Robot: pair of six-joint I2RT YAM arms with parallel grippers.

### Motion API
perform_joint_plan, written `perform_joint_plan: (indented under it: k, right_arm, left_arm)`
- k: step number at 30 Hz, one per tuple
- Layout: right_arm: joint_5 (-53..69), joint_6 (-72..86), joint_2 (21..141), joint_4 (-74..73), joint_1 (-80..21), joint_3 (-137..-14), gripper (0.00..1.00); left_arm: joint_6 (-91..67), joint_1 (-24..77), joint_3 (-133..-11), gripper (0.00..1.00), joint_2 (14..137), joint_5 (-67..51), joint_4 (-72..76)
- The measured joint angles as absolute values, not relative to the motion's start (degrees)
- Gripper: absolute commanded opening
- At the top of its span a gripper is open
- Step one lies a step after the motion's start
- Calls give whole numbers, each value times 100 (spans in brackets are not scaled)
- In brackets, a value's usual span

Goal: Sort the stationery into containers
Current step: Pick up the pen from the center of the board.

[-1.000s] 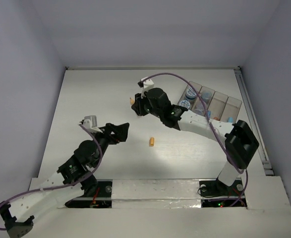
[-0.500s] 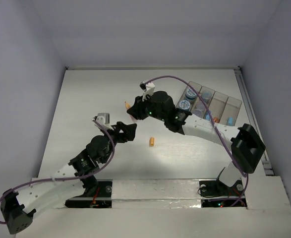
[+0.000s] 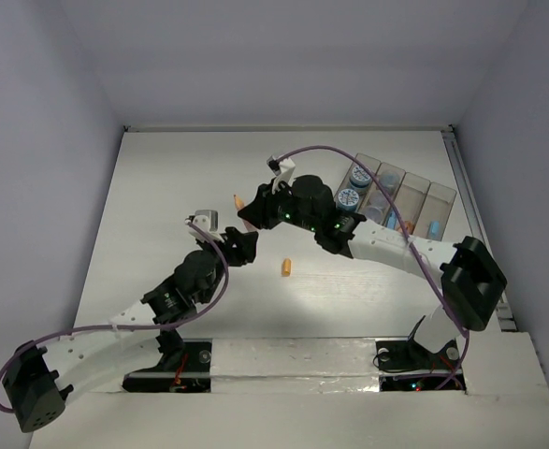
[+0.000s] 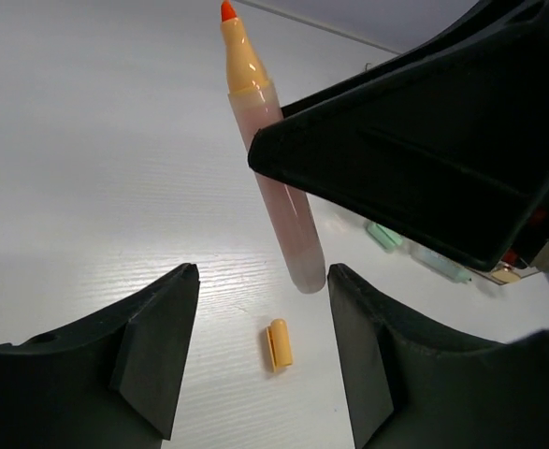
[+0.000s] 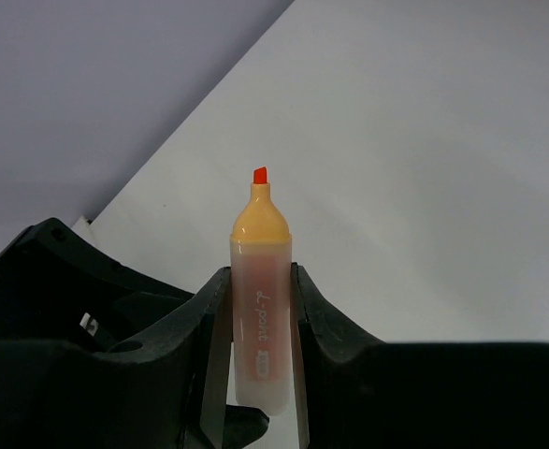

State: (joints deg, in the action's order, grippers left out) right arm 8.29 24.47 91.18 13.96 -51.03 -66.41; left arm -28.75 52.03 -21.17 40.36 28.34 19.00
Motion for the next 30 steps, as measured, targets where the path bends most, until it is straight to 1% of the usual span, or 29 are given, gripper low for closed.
perform_joint_plan:
  k: [9, 10, 12, 13, 14, 18, 20, 21, 22, 24, 25, 27, 28, 29, 30]
  right_arm:
    - [1055, 2561, 9120, 1503, -5103, -6462, 5]
    - [1070, 2576, 9120, 1509, -5103, -6445, 5]
    - [1127, 2609, 9120, 1568, -5103, -6403, 5]
    - [1146, 2639, 9120, 1590, -5103, -6383, 5]
    - [1162, 2659, 9120, 1597, -5103, -6370, 4]
    - [1245, 2742, 9120, 1682, -5100, -6364, 5]
    - [1317, 2805, 9120, 1774, -5100, -6359, 4]
    - [1330, 2816, 9120, 1811, -5100, -6351, 5]
    - [1339, 2834, 9120, 1850, -5094, -6331, 5]
    - [1356, 2882, 9120, 1914, -5078, -6285, 4]
    - [1367, 2912, 9120, 1942, -5072, -6272, 5]
    - [1402, 2954, 9118, 2025, -5072, -6235, 4]
    - [1400, 2974, 9118, 2078, -5072, -6206, 4]
    - [1396, 2985, 9111, 2108, -5068, -6189, 4]
    - [1380, 2982, 9096, 2150, -5059, -6173, 4]
  left_arm:
    - [-2792, 5164, -2126, 47, 4145, 2834, 2165]
    - [-2786, 5164, -2126, 42, 4152, 2838, 2189]
    - [-2766, 5164, -2126, 37, 4171, 2842, 2231]
    - [-2753, 5164, -2126, 30, 4191, 2845, 2261]
    - [-2742, 5164, -2126, 28, 4215, 2838, 2290]
    - [-2689, 5164, -2126, 27, 4278, 2788, 2453]
    - [-2679, 5164, -2126, 25, 4318, 2777, 2519]
    - [-2665, 5164, -2126, 25, 4340, 2773, 2554]
    - [-2661, 5159, -2126, 29, 4359, 2768, 2576]
    - [-2655, 5127, -2126, 32, 4403, 2740, 2589]
    - [-2657, 5127, -2126, 30, 4425, 2738, 2589]
    - [-2668, 5127, -2123, 18, 4451, 2714, 2600]
    - [-2665, 5127, -2123, 5, 4451, 2735, 2585]
    - [-2700, 5124, -2115, 0, 4449, 2735, 2576]
    - [-2687, 5092, -2102, 0, 4449, 2773, 2550]
